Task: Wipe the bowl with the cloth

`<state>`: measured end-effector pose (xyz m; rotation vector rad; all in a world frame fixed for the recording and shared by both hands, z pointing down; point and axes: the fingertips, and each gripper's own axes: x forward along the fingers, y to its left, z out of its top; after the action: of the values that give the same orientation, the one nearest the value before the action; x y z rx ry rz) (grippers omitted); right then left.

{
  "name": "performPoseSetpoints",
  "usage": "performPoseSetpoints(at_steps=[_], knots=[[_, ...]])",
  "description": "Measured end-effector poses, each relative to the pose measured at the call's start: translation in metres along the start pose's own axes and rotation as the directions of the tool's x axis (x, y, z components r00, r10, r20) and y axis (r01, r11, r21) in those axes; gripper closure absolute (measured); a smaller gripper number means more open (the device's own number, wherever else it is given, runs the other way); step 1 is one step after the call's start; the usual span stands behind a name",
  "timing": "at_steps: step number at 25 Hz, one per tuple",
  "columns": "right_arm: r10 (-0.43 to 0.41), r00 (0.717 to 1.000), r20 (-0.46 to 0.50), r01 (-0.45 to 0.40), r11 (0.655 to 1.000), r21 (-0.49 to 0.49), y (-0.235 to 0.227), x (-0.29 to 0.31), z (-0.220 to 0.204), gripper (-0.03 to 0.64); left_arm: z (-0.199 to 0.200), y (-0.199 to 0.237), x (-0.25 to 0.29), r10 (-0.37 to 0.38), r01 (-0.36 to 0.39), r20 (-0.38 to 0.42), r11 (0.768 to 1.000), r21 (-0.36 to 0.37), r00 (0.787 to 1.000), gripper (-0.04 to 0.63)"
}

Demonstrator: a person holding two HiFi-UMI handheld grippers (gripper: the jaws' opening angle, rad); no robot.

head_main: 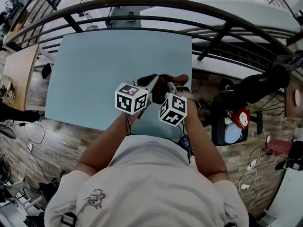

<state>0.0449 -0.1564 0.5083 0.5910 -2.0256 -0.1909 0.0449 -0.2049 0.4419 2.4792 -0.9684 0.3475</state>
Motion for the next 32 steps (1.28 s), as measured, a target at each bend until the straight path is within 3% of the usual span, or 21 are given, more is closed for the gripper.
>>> performPoseSetpoints(at_steps=[5, 11, 16, 24, 27, 32], knots=[[-0.091, 0.992, -0.084, 0.091, 0.996, 0.000, -0.022, -0.008, -0.014, 0.555, -0.001, 0.005, 0.000, 0.009, -0.009, 0.005, 1.000, -0.016, 1.000, 0.574], [-0.214, 0.975, -0.058, 0.215, 0.976, 0.012, -0.050, -0.015, -0.006, 0.555, 0.005, -0.011, -0.002, -0.048, 0.049, 0.027, 0.998, -0.044, 0.999, 0.574], [-0.146, 0.989, 0.014, 0.146, 0.989, -0.033, -0.030, -0.006, 0.012, 0.555, 0.015, -0.022, -0.004, -0.073, 0.074, 0.050, 0.997, -0.026, 0.996, 0.572], [-0.013, 0.997, 0.076, 0.020, 0.996, -0.092, 0.002, -0.009, 0.022, 0.555, 0.012, -0.004, -0.009, -0.046, 0.048, 0.051, 0.998, -0.032, 0.998, 0.577], [-0.017, 0.992, 0.123, 0.023, 0.999, -0.042, -0.002, -0.025, 0.020, 0.555, 0.008, 0.003, -0.010, -0.041, 0.044, 0.055, 0.997, -0.058, 0.998, 0.580], [-0.136, 0.952, 0.274, 0.097, 0.984, 0.152, -0.036, -0.077, 0.020, 0.555, 0.009, 0.016, -0.014, -0.037, 0.047, 0.076, 0.991, -0.128, 0.996, 0.580]])
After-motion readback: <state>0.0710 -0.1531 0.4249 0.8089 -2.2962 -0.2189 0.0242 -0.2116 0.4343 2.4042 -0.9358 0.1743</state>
